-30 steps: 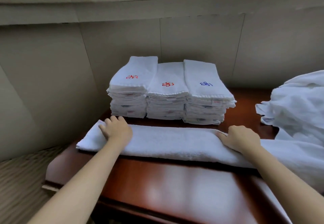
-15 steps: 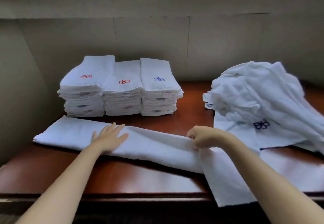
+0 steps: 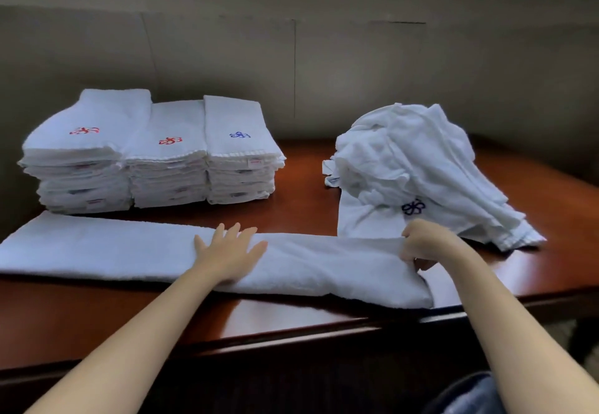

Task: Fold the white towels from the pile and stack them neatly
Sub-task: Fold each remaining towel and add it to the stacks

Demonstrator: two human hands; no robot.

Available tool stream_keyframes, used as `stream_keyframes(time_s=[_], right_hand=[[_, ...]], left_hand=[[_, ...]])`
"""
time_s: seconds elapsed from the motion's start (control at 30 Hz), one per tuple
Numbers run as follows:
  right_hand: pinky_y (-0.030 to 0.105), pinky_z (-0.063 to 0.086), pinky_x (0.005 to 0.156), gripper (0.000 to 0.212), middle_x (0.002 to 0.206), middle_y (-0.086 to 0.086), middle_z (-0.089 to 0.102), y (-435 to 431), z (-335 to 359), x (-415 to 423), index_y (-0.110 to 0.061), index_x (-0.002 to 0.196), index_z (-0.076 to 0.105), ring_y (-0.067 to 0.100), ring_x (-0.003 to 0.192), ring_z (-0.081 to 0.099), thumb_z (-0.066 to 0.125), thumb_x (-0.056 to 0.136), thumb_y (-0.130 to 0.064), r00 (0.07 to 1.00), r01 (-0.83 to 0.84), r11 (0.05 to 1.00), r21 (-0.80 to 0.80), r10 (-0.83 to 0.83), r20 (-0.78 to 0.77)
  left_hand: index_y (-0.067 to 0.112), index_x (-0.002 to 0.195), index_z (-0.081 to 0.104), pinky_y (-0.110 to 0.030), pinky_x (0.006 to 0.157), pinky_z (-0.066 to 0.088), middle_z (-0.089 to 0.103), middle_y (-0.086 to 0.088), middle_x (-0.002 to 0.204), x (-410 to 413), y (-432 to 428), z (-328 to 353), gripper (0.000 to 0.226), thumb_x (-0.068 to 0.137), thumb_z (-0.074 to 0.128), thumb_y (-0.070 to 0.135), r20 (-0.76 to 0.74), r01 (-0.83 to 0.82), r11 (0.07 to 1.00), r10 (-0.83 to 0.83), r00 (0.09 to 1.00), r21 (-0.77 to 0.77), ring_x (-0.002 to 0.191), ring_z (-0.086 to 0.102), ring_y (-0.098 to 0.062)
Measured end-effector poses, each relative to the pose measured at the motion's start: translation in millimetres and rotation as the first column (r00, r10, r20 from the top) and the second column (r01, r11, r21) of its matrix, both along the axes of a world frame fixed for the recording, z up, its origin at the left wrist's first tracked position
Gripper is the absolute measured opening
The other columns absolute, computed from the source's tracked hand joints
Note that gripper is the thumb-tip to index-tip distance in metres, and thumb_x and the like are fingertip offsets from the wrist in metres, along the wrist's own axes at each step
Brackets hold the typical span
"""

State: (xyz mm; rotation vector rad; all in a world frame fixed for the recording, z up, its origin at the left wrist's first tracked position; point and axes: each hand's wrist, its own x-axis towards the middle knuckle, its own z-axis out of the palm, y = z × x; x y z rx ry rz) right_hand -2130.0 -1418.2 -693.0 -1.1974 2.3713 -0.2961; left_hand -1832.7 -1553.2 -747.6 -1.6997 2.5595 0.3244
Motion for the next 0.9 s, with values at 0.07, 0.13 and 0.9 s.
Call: stream_keyframes(time_s=[0.07,0.13,0.9], right_hand=[[0.024,0.041,0.057,0.011,0.064,0.010,0.053,-2,-5,2,-0.005,0.064,0.044,0.026,0.065,0.054,0.046,0.071,0.004,0.987,0.021,0.997,-0.068,-0.032,-0.157],[0.026,0.030,0.053,0.019,0.067,0.007,0.047,-6,-11,5,-0.009,0.062,0.037,0.027,0.071,0.048,0.045,0.076,0.000,0.958,0.010,0.985,-0.171,-0.059,-0.281],[0.038,0.036,0.101,0.037,0.135,0.011,0.045,-34,-37,139,-0.010,0.132,0.042,0.029,0.125,0.042,0.041,0.096,-0.020,0.854,-0.468,0.832,-0.299,0.339,-0.394]], left_hand=[[0.041,0.150,0.012,-0.060,0.112,-0.005,0.000,0.006,0.161,4,-2,1,0.060,0.094,0.016,0.064,-0.005,0.022,1.000,-0.022,1.000,0.013,0.148,-0.005,-0.020],[0.040,0.151,0.009,-0.060,0.112,-0.005,-0.001,0.005,0.161,7,-2,1,0.062,0.094,0.016,0.065,0.003,0.049,0.999,-0.049,0.999,0.015,0.148,-0.006,-0.020],[0.028,0.154,0.000,-0.050,0.116,-0.004,-0.009,0.001,0.161,-11,46,-3,0.063,0.099,0.020,0.051,0.001,0.339,0.940,-0.339,0.941,-0.043,0.148,-0.007,-0.014]])
